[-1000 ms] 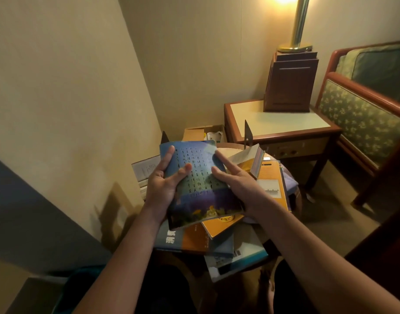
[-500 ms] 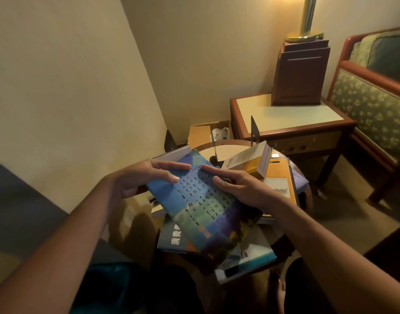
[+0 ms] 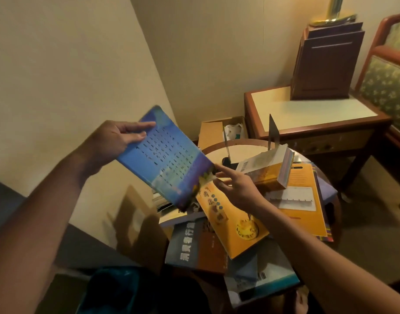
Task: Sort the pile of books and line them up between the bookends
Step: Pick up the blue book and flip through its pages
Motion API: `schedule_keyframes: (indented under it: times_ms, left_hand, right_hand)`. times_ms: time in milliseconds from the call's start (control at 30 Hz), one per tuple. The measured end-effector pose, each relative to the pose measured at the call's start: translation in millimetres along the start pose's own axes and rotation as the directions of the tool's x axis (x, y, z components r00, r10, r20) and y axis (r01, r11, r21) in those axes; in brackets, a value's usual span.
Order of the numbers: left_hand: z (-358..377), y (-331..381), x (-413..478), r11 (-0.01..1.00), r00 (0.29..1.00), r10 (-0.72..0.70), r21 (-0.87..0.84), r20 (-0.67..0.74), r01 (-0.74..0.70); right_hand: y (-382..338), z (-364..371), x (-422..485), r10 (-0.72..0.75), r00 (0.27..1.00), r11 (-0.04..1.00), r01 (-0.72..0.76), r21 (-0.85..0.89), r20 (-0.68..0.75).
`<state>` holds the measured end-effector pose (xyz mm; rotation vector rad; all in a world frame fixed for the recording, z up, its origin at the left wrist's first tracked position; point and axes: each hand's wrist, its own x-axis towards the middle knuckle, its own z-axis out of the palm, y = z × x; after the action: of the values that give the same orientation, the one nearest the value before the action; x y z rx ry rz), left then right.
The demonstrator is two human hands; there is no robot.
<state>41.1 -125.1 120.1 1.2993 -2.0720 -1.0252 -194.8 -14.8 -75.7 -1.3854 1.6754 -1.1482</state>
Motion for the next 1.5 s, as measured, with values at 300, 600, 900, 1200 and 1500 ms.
schedule_keyframes:
  times_ms: [300, 600, 900, 1200, 1500]
  left_hand:
    - [0, -1, 75, 0.992, 0.946, 0.121, 0.016, -0.300, -0.122]
    - [33, -20, 137, 0.990, 0.900, 0.096, 0.134, -0.426, -0.042]
    - [75, -49, 160, 0.954, 0.883, 0.005, 0.266, -0.470, 0.136]
    - [121, -84, 161, 0.882, 0.927, -0.048, 0.419, -0.371, 0.213]
    - [146, -118, 168, 0.842, 0.988, -0.071, 0.523, -0.135, 0.132]
  right_hand:
    - [9, 21, 83, -0.004, 1.000, 0.987, 0.006, -0.158, 0.013]
    - [27, 46, 134, 0.046, 0.994, 0.998, -0.049, 0.033, 0.094]
    - [41, 32, 112, -0.136, 0.987, 0.922, 0.156, -0.356, 0.080]
    - [46, 32, 94, -0.192, 0.977, 0.846, 0.212, -0.490, 0.091]
    - [48, 39, 89, -0.174, 0.980, 0.837, 0.199, -0.510, 0.098]
